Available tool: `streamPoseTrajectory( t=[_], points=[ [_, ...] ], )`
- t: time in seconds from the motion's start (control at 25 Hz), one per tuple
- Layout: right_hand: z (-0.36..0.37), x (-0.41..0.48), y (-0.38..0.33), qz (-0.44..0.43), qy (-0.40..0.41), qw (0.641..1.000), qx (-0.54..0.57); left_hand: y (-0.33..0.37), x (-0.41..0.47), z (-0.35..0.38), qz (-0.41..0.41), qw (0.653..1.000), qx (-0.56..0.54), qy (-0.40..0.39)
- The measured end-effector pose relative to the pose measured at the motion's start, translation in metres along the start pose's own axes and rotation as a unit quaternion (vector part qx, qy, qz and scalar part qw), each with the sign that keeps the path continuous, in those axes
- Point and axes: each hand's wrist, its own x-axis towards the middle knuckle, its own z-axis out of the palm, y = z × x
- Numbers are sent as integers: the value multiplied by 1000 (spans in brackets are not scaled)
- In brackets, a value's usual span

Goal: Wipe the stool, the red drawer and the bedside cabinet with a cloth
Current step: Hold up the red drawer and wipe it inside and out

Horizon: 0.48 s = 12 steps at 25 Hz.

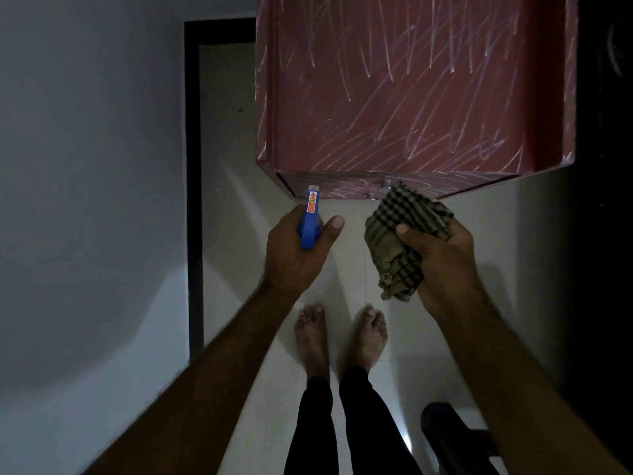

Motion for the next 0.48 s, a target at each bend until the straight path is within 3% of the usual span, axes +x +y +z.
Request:
streamPoseTrajectory(
  t=[0.48],
  points=[
    [-30,-7,-2,-7,45,999,31,21,-2,36,48,998,3,-49]
  ],
)
